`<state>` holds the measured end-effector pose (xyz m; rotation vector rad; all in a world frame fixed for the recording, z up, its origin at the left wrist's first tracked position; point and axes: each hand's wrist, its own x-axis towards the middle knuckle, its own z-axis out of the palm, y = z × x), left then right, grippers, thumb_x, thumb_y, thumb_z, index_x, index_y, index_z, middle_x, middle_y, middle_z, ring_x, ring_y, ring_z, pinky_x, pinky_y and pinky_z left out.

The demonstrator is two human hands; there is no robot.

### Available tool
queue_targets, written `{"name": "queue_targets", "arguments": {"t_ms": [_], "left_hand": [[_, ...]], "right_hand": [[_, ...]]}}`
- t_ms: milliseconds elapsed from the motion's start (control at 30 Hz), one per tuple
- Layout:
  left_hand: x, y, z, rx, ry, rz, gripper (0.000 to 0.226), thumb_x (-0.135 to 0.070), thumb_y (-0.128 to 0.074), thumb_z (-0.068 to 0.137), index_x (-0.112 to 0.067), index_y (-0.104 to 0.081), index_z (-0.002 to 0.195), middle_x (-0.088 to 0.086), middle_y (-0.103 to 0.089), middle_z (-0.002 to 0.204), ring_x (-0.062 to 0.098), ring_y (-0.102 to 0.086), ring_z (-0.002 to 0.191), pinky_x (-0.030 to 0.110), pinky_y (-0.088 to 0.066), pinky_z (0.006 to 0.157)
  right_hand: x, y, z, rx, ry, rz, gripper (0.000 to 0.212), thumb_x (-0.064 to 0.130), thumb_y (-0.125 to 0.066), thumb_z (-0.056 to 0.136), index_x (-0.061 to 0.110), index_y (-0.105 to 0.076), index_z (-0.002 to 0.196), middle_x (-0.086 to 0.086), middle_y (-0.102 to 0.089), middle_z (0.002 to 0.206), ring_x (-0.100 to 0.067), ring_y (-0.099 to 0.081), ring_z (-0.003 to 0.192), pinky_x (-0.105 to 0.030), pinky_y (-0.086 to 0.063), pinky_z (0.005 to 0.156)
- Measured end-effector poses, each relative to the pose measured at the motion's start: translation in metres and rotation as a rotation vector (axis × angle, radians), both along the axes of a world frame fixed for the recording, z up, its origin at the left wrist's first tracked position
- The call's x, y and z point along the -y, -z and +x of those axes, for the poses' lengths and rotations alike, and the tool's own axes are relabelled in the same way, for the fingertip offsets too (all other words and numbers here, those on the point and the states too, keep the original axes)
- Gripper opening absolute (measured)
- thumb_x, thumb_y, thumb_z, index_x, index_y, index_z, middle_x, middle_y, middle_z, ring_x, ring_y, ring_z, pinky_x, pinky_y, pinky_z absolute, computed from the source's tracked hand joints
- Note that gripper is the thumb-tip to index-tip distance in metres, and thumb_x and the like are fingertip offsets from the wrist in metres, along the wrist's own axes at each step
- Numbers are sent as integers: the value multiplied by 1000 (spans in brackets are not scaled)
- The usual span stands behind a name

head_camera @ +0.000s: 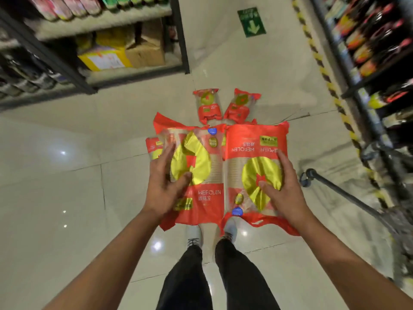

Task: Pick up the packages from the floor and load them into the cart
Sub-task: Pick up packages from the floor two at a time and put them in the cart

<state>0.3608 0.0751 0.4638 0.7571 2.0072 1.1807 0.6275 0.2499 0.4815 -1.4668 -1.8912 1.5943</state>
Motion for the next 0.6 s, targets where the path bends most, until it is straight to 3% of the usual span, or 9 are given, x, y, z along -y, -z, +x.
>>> {"name": "queue_targets", "arguments": {"t_ms": [100, 233, 333, 433, 500, 533, 567, 600], "left_hand": [[-10, -68, 27, -32, 48, 94, 81, -40, -73, 83, -35, -35, 154, 0, -44, 154, 20, -42, 143, 57, -40, 113], [-35, -113, 62, -37, 185, 162, 82, -25, -79, 85, -46, -35, 151, -15, -43, 153, 8, -39, 143, 51, -40, 116], [-70, -141, 93, -50, 327, 229, 82, -30, -79, 82, -48, -37, 150, -16, -44, 152, 7, -40, 142, 48, -40, 116], [-107, -166, 137, -49, 457, 280, 83, -32, -76, 76, -44, -40, 150, -17, -45, 152, 4, -42, 142, 47, -38, 117], [-132, -186, 173, -29, 507, 291, 83, -33, -76, 74, -46, -41, 149, -22, -46, 149, 2, -43, 140, 45, -39, 117], [-144, -192, 192, -21, 534, 299, 83, -33, -76, 74, -47, -41, 148, -24, -45, 148, 1, -42, 140, 45, -39, 117], [-157, -198, 213, -14, 576, 321, 82, -33, -76, 75, -49, -41, 147, -25, -44, 150, 1, -41, 142, 45, -39, 117], [-168, -203, 234, -5, 619, 345, 81, -33, -76, 76, -49, -41, 147, -25, -43, 151, 3, -39, 143, 47, -39, 117]], "right_hand": [[15, -71, 31, -64, 103, 37, 90, 15, -77, 83, 54, -29, 149, 6, -45, 147, -15, -50, 134, -53, -45, 109], [43, -119, 91, -83, 275, 88, 90, 8, -77, 85, 58, -32, 145, 6, -45, 149, -19, -53, 132, -54, -48, 106], [57, -148, 133, -115, 425, 148, 88, 6, -75, 86, 57, -33, 144, 9, -46, 149, -8, -57, 126, -38, -54, 101], [61, -174, 181, -123, 549, 205, 85, 4, -74, 86, 47, -34, 147, 9, -48, 144, 12, -60, 109, -16, -56, 81], [59, -190, 216, -132, 620, 241, 83, 6, -74, 87, 47, -35, 147, 11, -49, 141, 6, -64, 99, -23, -58, 64], [56, -197, 236, -132, 650, 269, 83, 8, -75, 87, 48, -34, 147, 15, -48, 141, 4, -64, 104, -28, -60, 68], [54, -204, 256, -127, 673, 304, 84, 8, -75, 86, 48, -34, 147, 23, -47, 140, 8, -59, 112, -27, -59, 82], [52, -209, 276, -126, 696, 332, 84, 8, -75, 86, 46, -33, 148, 31, -45, 139, 16, -52, 118, -20, -54, 93]]}}
